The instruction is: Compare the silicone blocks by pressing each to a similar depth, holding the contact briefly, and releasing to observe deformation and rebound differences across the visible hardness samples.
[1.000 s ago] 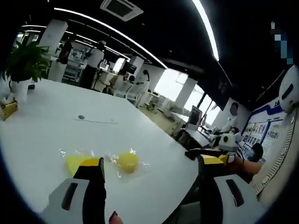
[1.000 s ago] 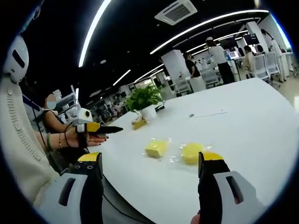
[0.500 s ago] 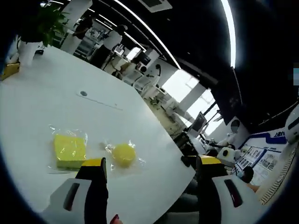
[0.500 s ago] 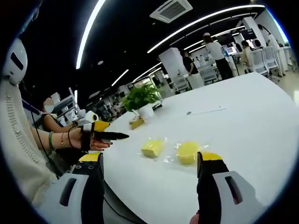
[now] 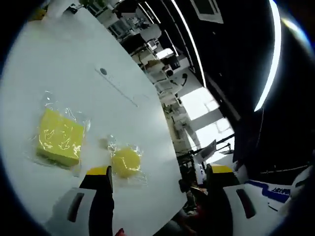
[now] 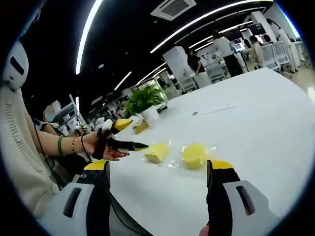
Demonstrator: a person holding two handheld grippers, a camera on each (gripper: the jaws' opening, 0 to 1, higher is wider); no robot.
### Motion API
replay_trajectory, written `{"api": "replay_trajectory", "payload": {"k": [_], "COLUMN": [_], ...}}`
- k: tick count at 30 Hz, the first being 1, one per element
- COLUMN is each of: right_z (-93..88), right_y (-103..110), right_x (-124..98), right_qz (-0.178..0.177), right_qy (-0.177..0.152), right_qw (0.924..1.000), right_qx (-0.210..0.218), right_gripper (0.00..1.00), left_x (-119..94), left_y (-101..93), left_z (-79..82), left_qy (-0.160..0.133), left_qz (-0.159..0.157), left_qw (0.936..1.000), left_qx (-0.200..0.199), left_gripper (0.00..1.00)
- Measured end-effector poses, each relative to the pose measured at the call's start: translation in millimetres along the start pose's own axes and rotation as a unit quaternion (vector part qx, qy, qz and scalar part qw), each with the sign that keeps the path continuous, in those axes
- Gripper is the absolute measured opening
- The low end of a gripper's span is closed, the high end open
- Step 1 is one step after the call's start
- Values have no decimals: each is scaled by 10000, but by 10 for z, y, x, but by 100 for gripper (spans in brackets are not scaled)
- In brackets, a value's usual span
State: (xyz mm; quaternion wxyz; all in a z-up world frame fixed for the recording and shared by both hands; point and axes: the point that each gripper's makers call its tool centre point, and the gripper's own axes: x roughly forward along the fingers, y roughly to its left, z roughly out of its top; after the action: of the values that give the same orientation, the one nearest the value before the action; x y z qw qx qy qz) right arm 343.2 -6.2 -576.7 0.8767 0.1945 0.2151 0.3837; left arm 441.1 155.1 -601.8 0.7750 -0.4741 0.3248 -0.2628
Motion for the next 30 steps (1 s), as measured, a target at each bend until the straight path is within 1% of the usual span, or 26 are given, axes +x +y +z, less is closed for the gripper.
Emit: {"api": "replay_trajectory", "payload": {"k": [2, 5, 7, 8, 11, 14, 17, 21, 23, 26, 30], "right_z": [-10, -13, -14, -13, -16, -32, -38, -46, -51, -55, -52], "right_y": [-35, -71, -101, -118, -167, -215, -254, -292, -322, -353, -408], "right_x": [6, 10, 12, 12, 9, 5, 8, 13, 18, 26, 34], "right_qz": [-26, -49, -75, -86, -122, -159, -181, -189, -201, -204, -220], "right_qy": [9, 4, 4, -2, -7, 12, 19, 34, 48, 69, 72], "right_qw": [10000, 10000, 9999, 9999, 9998, 9997, 9996, 9995, 9994, 9994, 9993], "right_qx": [34, 70, 96, 110, 154, 189, 228, 248, 263, 274, 301], "right_gripper": [74, 74, 74, 74, 73, 73, 73, 72, 72, 72, 71], "left_x": [97, 206, 294, 338, 429, 509, 594, 663, 701, 759, 832], "left_y": [46, 91, 135, 153, 213, 275, 356, 442, 502, 564, 629], "left_z": [26, 56, 109, 131, 188, 179, 122, 80, 57, 41, 38], "left_qy": [3, 6, -128, -170, -345, -354, -242, -218, -169, -126, -131], "left_qz": [81, 159, 239, 227, 247, 315, 456, 587, 697, 766, 838], "left_qw": [9998, 9995, 9980, 9970, 9925, 9916, 9915, 9902, 9900, 9897, 9878], "left_qx": [-186, -286, -574, -720, -1150, -1202, -1191, -1251, -1215, -1206, -1303], "left_gripper": [78, 79, 81, 81, 82, 82, 82, 82, 82, 82, 82]}}
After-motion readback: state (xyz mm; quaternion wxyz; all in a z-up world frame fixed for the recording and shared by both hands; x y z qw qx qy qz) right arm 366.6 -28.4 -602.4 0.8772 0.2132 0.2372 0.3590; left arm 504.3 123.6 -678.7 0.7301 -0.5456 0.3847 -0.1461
